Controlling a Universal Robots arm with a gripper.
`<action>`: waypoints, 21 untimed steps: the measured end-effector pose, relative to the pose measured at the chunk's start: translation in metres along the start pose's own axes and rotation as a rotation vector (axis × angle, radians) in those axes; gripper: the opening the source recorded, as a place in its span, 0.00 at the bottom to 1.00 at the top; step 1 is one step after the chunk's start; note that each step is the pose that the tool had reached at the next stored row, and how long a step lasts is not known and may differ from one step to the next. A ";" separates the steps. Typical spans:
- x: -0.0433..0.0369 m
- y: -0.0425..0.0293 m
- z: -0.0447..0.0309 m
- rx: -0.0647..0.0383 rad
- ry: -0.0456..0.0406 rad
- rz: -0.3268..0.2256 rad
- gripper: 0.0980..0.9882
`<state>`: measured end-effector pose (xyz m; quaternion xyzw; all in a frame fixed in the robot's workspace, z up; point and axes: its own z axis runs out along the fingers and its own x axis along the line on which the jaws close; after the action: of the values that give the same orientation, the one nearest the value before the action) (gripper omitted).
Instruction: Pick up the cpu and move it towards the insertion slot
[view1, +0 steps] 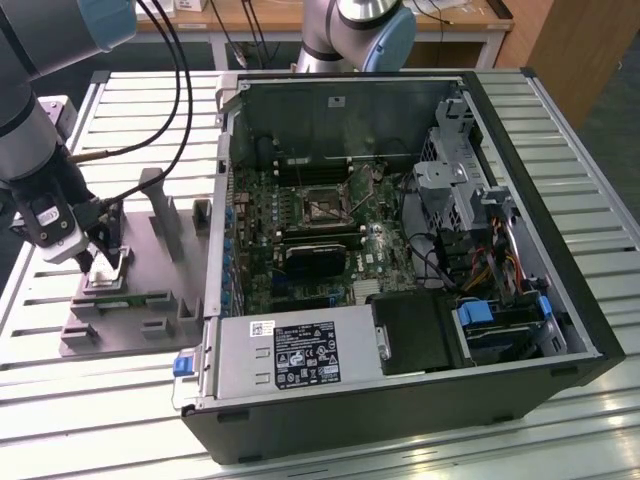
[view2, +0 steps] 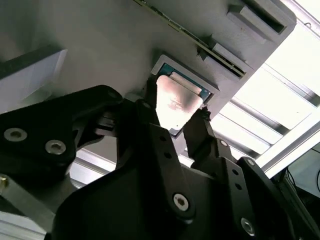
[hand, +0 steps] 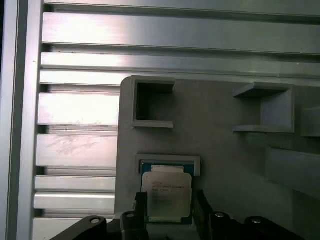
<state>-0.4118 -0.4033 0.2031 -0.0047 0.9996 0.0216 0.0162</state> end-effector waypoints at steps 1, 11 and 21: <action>0.0000 0.0000 0.0000 0.000 0.0000 0.000 0.41; 0.0007 -0.0001 0.0027 -0.005 -0.0046 0.000 0.62; 0.0039 0.0017 0.0163 -0.005 -0.0059 0.000 0.62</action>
<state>-0.4151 -0.4010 0.1867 -0.0047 0.9995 0.0241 0.0191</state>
